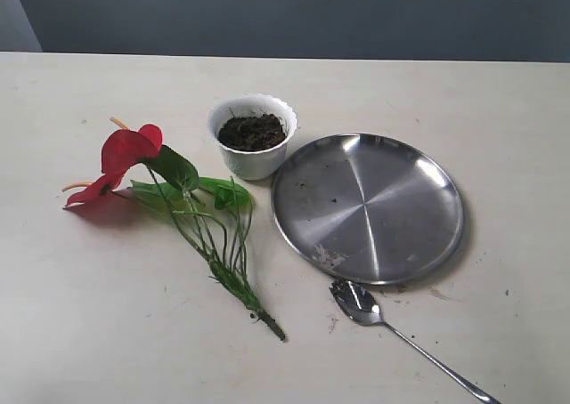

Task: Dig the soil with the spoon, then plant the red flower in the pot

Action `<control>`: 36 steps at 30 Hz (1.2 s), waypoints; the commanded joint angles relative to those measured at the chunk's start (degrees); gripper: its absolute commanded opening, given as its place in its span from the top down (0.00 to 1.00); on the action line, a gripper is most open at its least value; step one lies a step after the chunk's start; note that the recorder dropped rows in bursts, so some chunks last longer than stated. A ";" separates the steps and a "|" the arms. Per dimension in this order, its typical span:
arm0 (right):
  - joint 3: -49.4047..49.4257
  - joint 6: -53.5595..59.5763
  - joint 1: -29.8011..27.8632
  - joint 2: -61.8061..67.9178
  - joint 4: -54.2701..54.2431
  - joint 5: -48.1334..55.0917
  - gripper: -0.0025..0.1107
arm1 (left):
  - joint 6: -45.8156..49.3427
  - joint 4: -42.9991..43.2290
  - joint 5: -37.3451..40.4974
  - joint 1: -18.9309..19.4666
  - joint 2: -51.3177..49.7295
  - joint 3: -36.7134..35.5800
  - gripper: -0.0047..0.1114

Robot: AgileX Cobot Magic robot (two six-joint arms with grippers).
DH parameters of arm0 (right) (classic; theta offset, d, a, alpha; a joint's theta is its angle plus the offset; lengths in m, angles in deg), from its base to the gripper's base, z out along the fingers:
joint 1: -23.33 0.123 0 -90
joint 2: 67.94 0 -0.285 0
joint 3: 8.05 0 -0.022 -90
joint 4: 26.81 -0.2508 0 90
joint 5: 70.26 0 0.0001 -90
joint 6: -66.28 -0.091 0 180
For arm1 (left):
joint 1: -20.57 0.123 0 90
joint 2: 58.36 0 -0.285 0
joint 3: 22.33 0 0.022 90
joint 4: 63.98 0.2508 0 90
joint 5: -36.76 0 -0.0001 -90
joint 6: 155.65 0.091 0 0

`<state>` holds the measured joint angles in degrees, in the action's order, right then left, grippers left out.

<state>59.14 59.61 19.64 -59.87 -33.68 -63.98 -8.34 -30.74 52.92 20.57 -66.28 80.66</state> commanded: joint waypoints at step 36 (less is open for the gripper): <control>-16.89 46.66 3.76 12.15 -62.41 33.52 0.98 | -0.14 0.02 0.14 0.05 0.13 -0.21 0.96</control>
<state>49.73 89.17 22.42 -55.78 -91.48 -38.88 -8.34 -30.74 52.92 20.57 -66.28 80.66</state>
